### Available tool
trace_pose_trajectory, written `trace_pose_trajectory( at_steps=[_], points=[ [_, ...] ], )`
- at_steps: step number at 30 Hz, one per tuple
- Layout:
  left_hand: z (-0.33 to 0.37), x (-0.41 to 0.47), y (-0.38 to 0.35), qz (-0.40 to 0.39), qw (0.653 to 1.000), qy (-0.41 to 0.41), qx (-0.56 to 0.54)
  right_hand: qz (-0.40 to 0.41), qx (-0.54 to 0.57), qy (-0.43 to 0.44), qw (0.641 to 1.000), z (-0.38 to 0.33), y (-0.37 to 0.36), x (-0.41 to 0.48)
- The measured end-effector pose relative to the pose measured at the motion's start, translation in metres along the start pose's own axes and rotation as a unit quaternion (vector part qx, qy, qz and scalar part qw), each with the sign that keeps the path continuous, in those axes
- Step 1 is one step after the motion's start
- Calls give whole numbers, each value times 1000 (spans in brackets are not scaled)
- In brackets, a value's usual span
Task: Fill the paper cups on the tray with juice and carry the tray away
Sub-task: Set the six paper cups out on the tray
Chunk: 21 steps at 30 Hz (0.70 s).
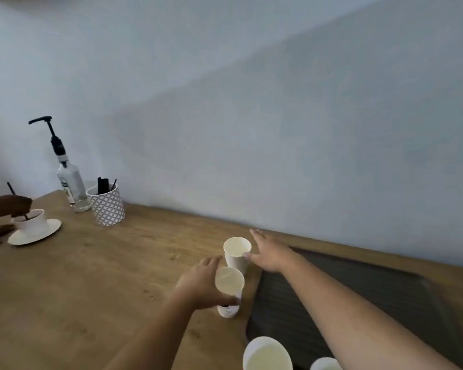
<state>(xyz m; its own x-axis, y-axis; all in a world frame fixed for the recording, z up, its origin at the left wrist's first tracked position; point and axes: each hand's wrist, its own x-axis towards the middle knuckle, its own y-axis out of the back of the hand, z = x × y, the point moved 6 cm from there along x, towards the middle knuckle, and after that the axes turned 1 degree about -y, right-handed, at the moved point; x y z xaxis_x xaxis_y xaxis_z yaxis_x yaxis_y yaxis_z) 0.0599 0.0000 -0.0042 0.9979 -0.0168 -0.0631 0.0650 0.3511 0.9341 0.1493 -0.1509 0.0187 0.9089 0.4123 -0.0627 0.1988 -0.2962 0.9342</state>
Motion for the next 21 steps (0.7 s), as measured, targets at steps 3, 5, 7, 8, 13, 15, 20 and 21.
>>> trace_pose_trajectory(
  at_steps=[3,5,7,8,13,15,20,21],
  points=[
    [-1,7,-12,12,999,-36,-29,-8,12,-7,1000,-5,-15,25],
    [-4,12,-17,33,998,-48,-37,-23,19,-15,999,-7,-25,36],
    [-9,16,-20,53,996,-56,-51,-38,18,-16,999,-9,-34,46],
    [-13,18,-22,63,995,-55,-60,-42,13,-14,999,-10,-37,50],
    [-21,22,-25,78,990,-52,-107,-27,2,-21,999,-11,-48,65],
    [-21,22,-23,82,989,-53,-110,-14,12,-20,1000,-11,-47,64],
    [-7,37,-1,98,987,-51,-113,61,52,-10,997,5,-2,48],
    [0,44,4,99,987,-53,-111,77,58,-14,995,12,11,44]
  ],
)
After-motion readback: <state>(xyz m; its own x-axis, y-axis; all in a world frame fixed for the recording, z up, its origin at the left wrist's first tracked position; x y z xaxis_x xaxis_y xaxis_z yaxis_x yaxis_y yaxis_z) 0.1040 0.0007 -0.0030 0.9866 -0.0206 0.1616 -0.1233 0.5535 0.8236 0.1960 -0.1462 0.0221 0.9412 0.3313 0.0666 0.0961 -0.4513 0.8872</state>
